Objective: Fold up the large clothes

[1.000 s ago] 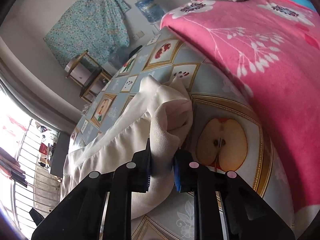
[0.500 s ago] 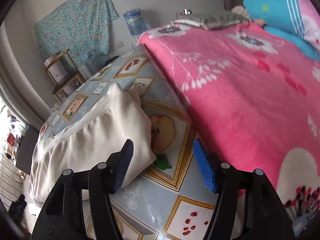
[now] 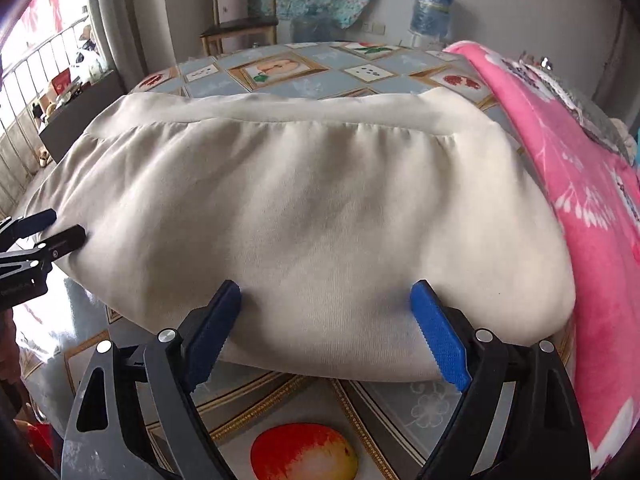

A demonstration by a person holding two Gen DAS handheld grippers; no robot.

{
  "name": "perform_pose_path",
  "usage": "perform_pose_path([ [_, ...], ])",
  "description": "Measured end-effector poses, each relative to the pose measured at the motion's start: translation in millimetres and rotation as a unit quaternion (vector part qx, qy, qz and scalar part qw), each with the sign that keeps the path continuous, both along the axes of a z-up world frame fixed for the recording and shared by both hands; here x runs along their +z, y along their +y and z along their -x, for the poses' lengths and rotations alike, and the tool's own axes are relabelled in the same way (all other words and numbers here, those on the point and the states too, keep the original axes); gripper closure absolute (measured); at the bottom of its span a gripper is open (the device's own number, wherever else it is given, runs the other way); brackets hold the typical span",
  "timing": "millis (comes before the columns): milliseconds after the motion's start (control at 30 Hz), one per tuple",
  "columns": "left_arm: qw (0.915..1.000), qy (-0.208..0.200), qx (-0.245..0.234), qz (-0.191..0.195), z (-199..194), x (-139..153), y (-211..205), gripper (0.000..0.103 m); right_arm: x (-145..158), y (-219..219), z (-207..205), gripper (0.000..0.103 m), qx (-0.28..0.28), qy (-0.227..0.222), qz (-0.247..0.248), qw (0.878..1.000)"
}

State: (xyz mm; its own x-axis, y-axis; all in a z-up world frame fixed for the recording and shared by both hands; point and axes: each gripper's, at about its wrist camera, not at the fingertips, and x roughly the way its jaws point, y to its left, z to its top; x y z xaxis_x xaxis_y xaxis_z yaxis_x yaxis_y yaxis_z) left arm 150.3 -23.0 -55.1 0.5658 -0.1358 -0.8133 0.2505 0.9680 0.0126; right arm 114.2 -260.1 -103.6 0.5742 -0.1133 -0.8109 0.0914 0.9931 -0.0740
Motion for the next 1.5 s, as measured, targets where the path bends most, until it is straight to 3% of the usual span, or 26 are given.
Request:
perform_pose_path([
  [67,0.9999,-0.013,-0.002,-0.009,5,11,-1,0.023,18,6,0,0.019,0.007,-0.02,-0.006,1.0],
  [167,0.9985,-0.046,-0.03,0.008,5,28,-12,0.023,35,20,-15,0.018,0.03,-0.051,-0.009,0.998],
  [267,0.9977,-0.041,-0.048,-0.023,-8,20,-35,0.023,15,31,-39,0.017,0.041,-0.027,-0.01,0.999],
  [333,0.9975,-0.015,-0.04,-0.056,-20,0,-43,0.023,-13,32,-48,0.017,0.038,0.008,-0.002,0.999],
  [433,0.9991,-0.007,-0.029,-0.031,-24,-8,-33,0.018,-16,27,-41,0.016,0.046,-0.001,-0.008,0.999],
  [533,0.999,-0.01,-0.029,-0.034,-26,3,-31,0.018,4,23,-43,0.017,0.044,-0.003,-0.009,0.999],
  [633,0.9986,-0.033,-0.038,-0.017,-40,21,-35,0.018,24,15,-62,0.015,0.03,-0.032,-0.022,0.999],
  [700,0.9987,-0.034,-0.027,-0.026,-58,22,-40,0.018,28,6,-81,0.015,0.007,-0.041,-0.037,0.998],
  [800,0.9997,0.002,0.003,-0.025,-92,9,-38,0.018,12,-14,-105,0.015,-0.038,-0.018,-0.058,0.997],
  [900,0.9991,0.031,0.02,0.017,-105,-5,-26,0.009,-7,-23,-109,0.012,-0.043,0.0,-0.088,0.995],
  [1000,0.9996,0.02,0.02,0.006,-96,0,-25,0.009,1,-16,-99,0.012,-0.042,0.002,-0.071,0.997],
  [1100,0.9997,-0.005,0.018,0.017,-76,19,-19,0.009,19,-16,-72,0.012,-0.046,-0.019,-0.102,0.994],
  [1267,0.9976,-0.058,-0.017,0.033,-12,61,-9,0.009,58,-4,-2,0.007,-0.051,-0.087,-0.106,0.989],
  [1500,0.9929,-0.086,-0.063,0.053,80,92,-4,0.005,84,29,82,0.007,-0.059,-0.142,-0.05,0.987],
])
